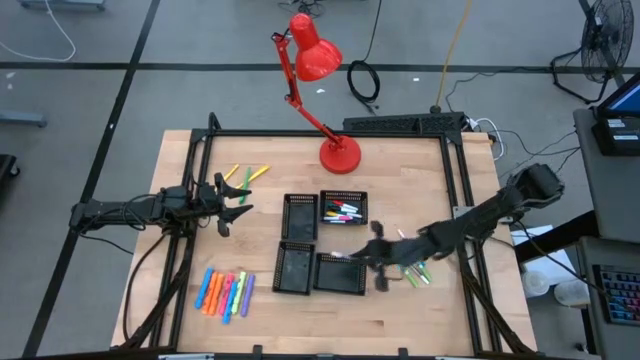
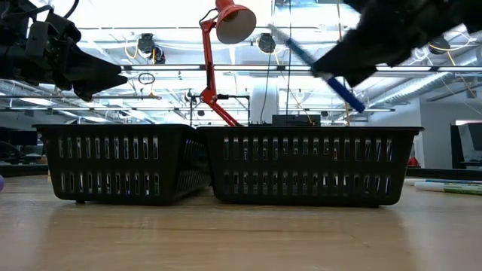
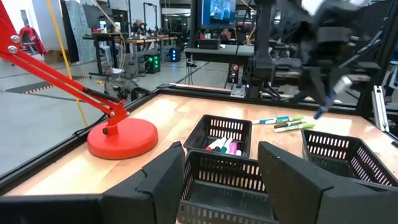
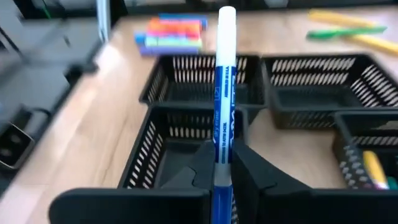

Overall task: Pick & Place Markers
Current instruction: Put the blue marker pen into the bottom right black bin

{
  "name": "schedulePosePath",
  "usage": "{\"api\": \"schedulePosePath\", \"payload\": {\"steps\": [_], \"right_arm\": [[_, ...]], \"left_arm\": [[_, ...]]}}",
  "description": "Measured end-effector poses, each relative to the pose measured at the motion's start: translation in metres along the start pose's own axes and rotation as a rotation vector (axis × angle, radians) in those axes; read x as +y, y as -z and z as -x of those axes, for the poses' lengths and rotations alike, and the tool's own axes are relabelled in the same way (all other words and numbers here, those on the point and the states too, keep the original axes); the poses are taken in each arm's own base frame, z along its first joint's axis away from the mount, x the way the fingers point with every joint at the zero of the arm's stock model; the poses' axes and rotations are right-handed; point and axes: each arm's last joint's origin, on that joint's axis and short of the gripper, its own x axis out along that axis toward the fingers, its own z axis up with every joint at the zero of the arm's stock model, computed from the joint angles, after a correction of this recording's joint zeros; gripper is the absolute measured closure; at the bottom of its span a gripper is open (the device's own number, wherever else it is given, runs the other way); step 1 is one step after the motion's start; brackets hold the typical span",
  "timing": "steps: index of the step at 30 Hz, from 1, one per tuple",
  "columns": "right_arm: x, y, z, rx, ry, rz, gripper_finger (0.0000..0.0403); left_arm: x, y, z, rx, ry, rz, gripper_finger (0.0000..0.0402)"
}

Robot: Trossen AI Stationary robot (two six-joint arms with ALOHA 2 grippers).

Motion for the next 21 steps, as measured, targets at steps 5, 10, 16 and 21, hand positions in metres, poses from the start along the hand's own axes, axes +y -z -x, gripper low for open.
{"api": "schedulePosePath", "payload": {"steps": [5,10,16,21], "right_arm": [[0.017,-0.011,-0.04,0.126,0.026,0.024,0.0382],[0.012,-0.01,-0.059,0.264,-0.023,-0.026,0.0382],[0.002,-0.01,-0.055,0.322,-0.009,-0.036,0.0383],[-0.007,-0.019,-0.05,0.311,0.002,-0.056,0.0382]], "left_arm": [[0.0,0.0,0.0,0.0,0.001,0.0,0.0192],[0.0,0.0,0.0,0.0,0.0,0.0,0.0192],[0.0,0.0,0.0,0.0,0.0,0.0,0.0192],[0.0,0.0,0.0,0.0,0.001,0.0,0.0192]]}}
